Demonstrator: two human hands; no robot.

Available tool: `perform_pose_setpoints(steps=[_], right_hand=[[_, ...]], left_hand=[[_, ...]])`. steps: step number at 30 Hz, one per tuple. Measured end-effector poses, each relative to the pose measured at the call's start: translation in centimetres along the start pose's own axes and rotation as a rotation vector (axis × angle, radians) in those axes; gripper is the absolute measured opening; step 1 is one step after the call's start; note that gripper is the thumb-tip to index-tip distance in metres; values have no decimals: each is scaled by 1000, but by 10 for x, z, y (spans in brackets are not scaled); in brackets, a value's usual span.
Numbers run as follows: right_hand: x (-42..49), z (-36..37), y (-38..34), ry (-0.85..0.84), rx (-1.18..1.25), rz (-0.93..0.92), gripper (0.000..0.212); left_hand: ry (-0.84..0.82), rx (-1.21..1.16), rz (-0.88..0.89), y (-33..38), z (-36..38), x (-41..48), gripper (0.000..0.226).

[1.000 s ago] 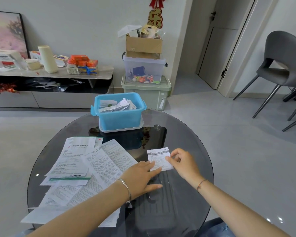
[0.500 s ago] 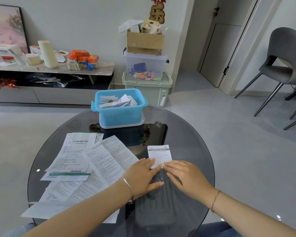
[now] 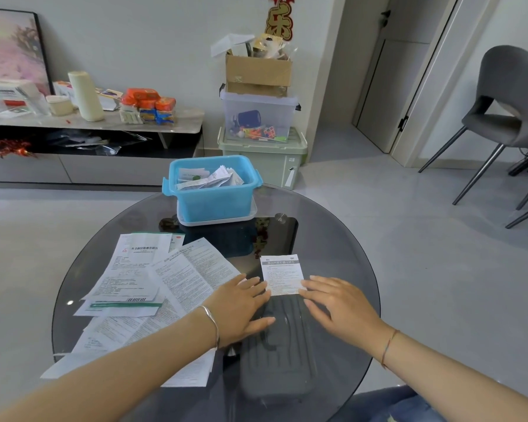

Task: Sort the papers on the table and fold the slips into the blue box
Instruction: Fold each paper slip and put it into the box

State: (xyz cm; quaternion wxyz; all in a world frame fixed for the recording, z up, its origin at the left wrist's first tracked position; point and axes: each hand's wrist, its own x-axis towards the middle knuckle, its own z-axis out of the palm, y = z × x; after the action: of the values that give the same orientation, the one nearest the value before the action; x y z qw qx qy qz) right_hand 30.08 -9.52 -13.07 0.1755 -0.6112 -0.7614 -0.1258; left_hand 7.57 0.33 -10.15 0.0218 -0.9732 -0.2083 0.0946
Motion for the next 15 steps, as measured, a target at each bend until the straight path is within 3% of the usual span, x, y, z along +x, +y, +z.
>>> perform_pose_setpoints(steps=[4, 7, 11, 15], right_hand=[[-1, -3, 3, -3, -16, 42, 37], [3, -7, 0, 13, -23, 45, 36], [10, -3, -3, -7, -53, -13, 36], [23, 2, 5, -69, -142, -155, 35]], left_hand=[[-47, 55, 22, -1, 0, 2, 78], [-35, 55, 26, 0, -5, 5, 96], [-31, 69, -39, 13, -1, 11, 69], [15, 73, -64, 14, 3, 16, 63]])
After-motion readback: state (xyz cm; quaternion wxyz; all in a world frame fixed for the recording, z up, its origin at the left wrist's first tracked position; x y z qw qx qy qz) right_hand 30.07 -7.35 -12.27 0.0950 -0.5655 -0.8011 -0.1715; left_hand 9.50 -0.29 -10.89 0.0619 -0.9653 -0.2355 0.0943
